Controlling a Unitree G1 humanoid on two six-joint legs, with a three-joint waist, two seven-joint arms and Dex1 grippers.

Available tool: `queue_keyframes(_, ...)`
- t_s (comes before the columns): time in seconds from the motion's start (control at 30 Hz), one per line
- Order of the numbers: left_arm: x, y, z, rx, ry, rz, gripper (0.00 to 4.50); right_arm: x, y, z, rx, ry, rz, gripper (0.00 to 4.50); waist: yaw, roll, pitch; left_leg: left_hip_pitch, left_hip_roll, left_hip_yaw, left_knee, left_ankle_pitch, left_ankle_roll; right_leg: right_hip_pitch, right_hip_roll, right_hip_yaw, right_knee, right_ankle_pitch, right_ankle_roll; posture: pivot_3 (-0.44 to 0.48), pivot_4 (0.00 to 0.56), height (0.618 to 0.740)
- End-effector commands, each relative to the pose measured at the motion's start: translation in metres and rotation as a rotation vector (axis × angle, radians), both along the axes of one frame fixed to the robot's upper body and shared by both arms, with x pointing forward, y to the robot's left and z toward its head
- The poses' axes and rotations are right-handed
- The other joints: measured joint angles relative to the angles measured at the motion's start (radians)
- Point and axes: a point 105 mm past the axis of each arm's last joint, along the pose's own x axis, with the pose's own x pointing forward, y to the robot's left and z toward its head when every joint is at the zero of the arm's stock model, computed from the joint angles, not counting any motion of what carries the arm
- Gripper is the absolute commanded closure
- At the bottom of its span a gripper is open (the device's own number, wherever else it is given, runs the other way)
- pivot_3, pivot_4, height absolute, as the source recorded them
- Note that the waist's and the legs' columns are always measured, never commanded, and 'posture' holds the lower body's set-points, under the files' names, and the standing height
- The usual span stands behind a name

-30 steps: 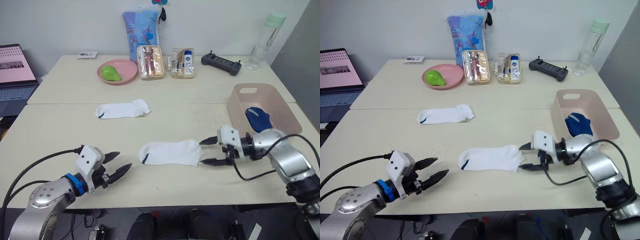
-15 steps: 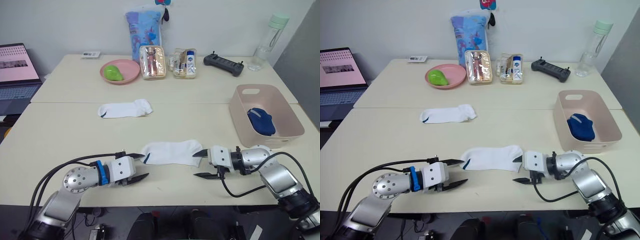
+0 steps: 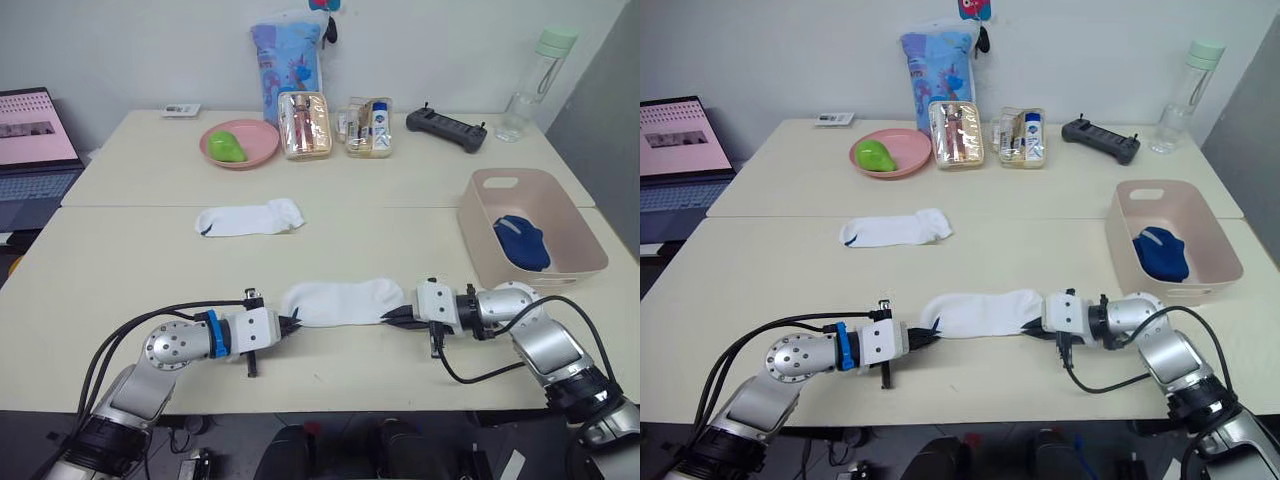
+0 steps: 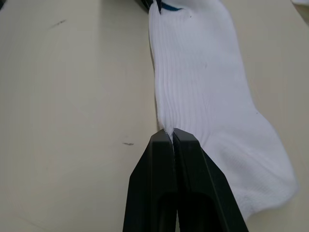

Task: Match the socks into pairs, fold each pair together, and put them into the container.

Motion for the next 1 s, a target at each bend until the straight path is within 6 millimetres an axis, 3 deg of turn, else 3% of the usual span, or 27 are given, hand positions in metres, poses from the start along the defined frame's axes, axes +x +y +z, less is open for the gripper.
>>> queue_keyframes(0.03, -0.005, 0.003, 0.009, -0.026, -0.013, 0.01, 4.47, -0.007, 0.003, 0.021, 0.03, 0.009, 0.041, 4.5, 0.0, 0.0, 0.0, 0.0, 0.0, 0.0, 0.0, 0.0, 0.0, 0.0, 0.0, 0.0, 0.0, 0.0, 0.0, 0.0, 0.15, 0.74)
queue_keyframes(0.2, -0.043, -0.006, 0.024, -0.038, 0.08, -0.09, 4.47, -0.043, 0.007, 0.038, 0.067, 0.272, 0.129, 4.5, -0.003, 0.0, 0.001, -0.002, 0.001, -0.001, 0.0, 0.0, 0.0, -0.001, 0.0, 0.0, -0.001, 0.0, 0.0, 0.0, 0.15, 0.74)
queue_keyframes(0.27, -0.061, -0.009, 0.037, -0.123, 0.227, -0.074, 4.47, -0.056, 0.007, 0.043, 0.044, 0.347, 0.159, 4.5, -0.002, 0.0, 0.001, -0.002, 0.001, -0.001, 0.0, 0.0, 0.0, -0.001, 0.0, -0.001, -0.001, 0.0, 0.0, 0.0, 0.15, 0.74)
queue_keyframes(0.43, -0.089, -0.014, 0.057, -0.247, 0.494, -0.061, 4.47, -0.07, 0.007, 0.047, 0.008, 0.481, 0.177, 4.5, -0.002, -0.001, 0.002, -0.001, 0.002, -0.001, 0.0, 0.0, 0.0, 0.0, 0.0, -0.002, -0.001, 0.0, 0.0, 0.0, 0.15, 0.74)
queue_keyframes(0.5, -0.089, -0.006, 0.048, -0.235, 0.573, -0.016, 4.47, -0.064, 0.006, 0.04, -0.011, 0.493, 0.152, 4.5, -0.003, 0.0, 0.001, -0.001, 0.001, -0.001, 0.0, 0.0, 0.0, 0.0, 0.0, -0.002, -0.001, 0.0, 0.0, 0.0, 0.15, 0.74)
queue_keyframes(0.63, -0.066, 0.005, 0.033, -0.171, 0.546, 0.069, 4.47, -0.038, 0.002, 0.026, -0.036, 0.428, 0.082, 4.5, -0.003, -0.001, 0.002, -0.001, 0.001, -0.001, 0.0, 0.0, 0.0, 0.0, 0.001, -0.002, -0.001, 0.0, 0.0, 0.0, 0.15, 0.74)
queue_keyframes(0.8, -0.037, 0.008, 0.037, -0.188, 0.486, 0.12, 4.47, -0.015, 0.002, 0.023, -0.045, 0.354, 0.057, 4.5, -0.003, -0.001, 0.002, -0.002, 0.001, -0.001, 0.0, 0.0, 0.0, -0.001, 0.001, -0.001, -0.001, 0.0, 0.0, 0.0, 0.15, 0.74)
queue_keyframes(0.9, -0.005, 0.009, 0.04, -0.17, 0.404, 0.14, 4.47, 0.016, 0.006, 0.022, -0.04, 0.251, 0.014, 4.5, -0.003, -0.001, 0.002, -0.002, 0.001, 0.0, 0.0, 0.0, 0.0, -0.001, 0.001, 0.0, -0.001, 0.0, 0.0, 0.0, 0.15, 0.74)
queue_keyframes(1.0, 0.01, 0.006, 0.037, -0.153, 0.386, 0.133, 4.47, 0.032, 0.009, 0.02, -0.058, 0.182, 0.015, 4.5, -0.004, -0.001, 0.002, -0.002, 0.001, 0.0, 0.001, 0.0, 0.0, -0.001, 0.001, -0.001, 0.0, 0.0, 0.0, 0.0, 0.15, 0.74)
